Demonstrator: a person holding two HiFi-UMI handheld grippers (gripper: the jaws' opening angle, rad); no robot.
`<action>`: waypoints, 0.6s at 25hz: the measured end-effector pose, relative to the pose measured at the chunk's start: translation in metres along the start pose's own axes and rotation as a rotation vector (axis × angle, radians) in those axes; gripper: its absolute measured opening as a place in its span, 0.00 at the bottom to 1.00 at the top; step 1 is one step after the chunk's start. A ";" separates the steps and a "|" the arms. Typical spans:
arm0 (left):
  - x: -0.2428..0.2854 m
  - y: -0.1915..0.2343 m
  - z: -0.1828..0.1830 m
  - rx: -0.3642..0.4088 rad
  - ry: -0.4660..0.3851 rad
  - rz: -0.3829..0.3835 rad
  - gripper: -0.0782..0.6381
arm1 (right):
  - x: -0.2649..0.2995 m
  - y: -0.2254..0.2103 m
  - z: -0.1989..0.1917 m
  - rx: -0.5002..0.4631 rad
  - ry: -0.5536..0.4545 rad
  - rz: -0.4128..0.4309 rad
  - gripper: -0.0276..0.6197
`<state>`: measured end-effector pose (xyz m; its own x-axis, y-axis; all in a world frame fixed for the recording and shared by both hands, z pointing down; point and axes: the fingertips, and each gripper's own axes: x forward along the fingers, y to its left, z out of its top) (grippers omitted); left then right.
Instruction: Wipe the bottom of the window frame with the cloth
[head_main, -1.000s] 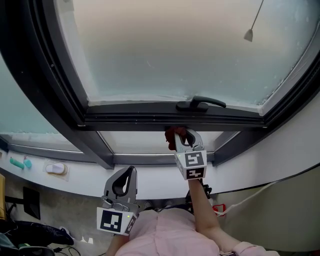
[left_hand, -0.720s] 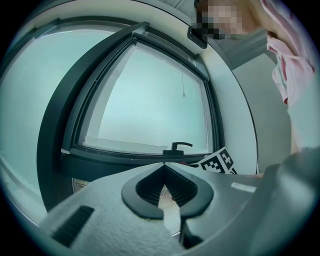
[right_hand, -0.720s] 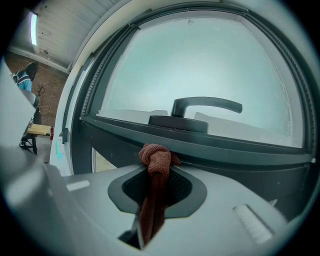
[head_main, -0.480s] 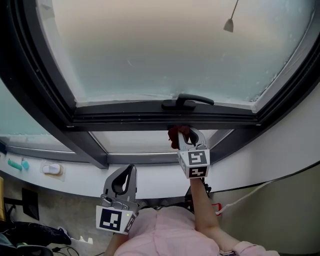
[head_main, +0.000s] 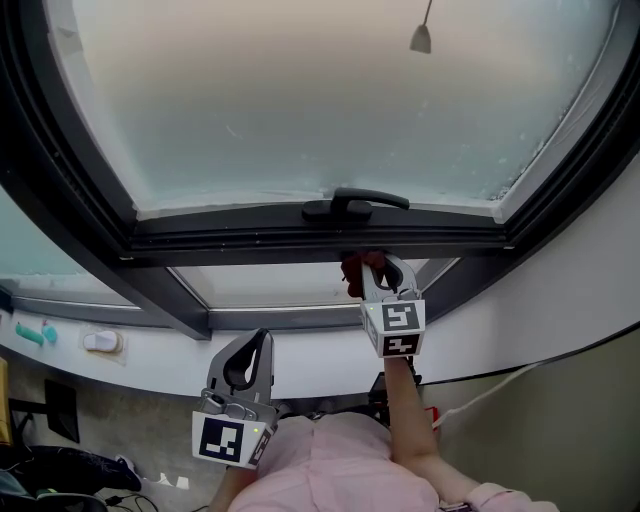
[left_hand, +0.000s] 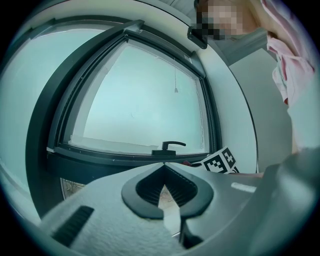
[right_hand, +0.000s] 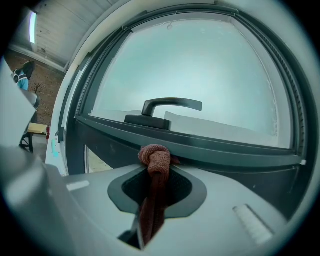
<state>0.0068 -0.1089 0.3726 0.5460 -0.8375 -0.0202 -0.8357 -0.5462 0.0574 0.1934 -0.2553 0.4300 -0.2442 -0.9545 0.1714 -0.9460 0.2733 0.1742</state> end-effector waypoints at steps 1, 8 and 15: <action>0.001 -0.002 0.000 0.001 0.002 0.000 0.11 | -0.001 -0.003 0.000 0.004 -0.004 -0.003 0.14; 0.010 -0.018 -0.002 0.011 0.006 -0.003 0.11 | -0.009 -0.033 -0.006 0.027 -0.009 -0.038 0.14; 0.019 -0.038 -0.001 0.019 -0.001 0.001 0.11 | -0.020 -0.066 -0.013 0.038 -0.008 -0.069 0.14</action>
<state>0.0489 -0.1044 0.3715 0.5450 -0.8382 -0.0215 -0.8373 -0.5454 0.0381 0.2640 -0.2525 0.4279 -0.1794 -0.9719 0.1526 -0.9682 0.2020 0.1479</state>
